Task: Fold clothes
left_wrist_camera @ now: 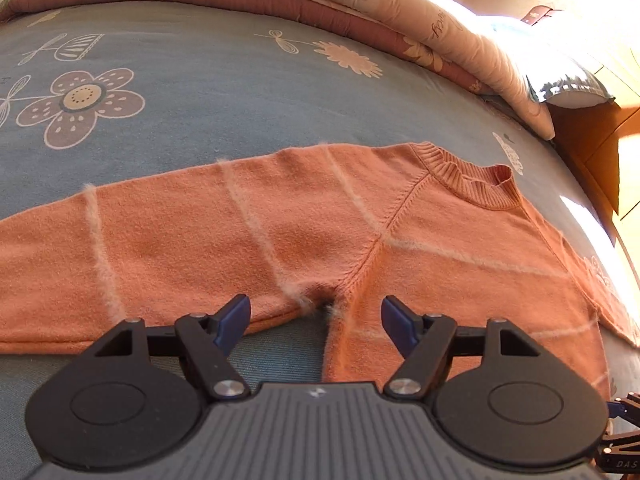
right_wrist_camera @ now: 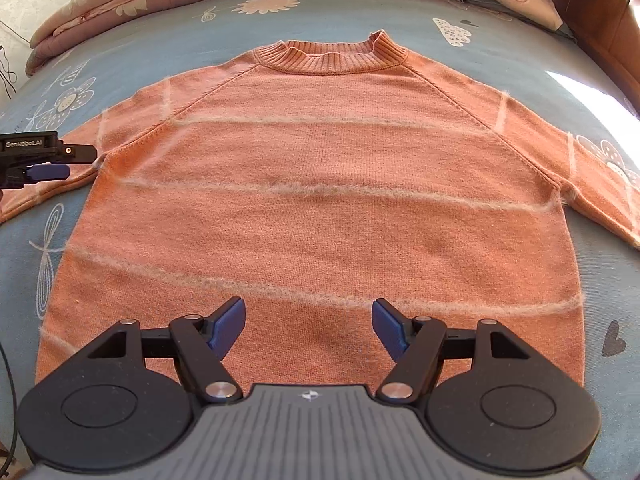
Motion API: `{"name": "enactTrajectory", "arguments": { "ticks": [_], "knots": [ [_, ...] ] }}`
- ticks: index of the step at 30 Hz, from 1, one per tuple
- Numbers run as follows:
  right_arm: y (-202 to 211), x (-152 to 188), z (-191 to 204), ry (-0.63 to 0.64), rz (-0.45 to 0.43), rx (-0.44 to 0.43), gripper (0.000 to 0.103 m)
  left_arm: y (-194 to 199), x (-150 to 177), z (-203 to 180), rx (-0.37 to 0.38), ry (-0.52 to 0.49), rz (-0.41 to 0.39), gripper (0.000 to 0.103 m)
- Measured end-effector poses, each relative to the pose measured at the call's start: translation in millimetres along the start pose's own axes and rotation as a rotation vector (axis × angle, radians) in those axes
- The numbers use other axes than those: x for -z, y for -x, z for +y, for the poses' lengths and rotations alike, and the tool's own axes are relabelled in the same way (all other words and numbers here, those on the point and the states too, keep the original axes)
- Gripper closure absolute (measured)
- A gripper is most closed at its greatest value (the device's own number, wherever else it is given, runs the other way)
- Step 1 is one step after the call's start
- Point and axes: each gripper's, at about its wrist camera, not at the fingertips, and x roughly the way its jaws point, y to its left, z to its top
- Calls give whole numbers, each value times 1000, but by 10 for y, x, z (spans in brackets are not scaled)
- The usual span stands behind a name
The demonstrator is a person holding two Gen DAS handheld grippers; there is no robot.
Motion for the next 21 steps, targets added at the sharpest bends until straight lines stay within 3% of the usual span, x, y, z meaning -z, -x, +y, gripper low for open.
{"name": "enactTrajectory", "arguments": {
  "ticks": [4, 6, 8, 11, 15, 21],
  "knots": [
    [-34, -194, -130, 43, -55, 83, 25, 14, 33, -528, 92, -101, 24, 16],
    [-52, -295, -195, 67, -83, 125, 20, -103, 75, -754, 126, -143, 51, 16],
    [-139, -405, -269, 107, -126, 173, 13, -298, 152, -899, 113, -181, 83, 16],
    [-344, -467, -413, 92, -112, 186, 12, -523, 284, -876, 55, -155, 122, 16],
    [-605, -453, -610, 39, -63, 172, 12, -391, 420, -751, 56, -162, 85, 15],
    [-345, 178, -747, -82, 3, 144, 0, -35, 742, -674, 4, -224, 91, 14]
  ]
}}
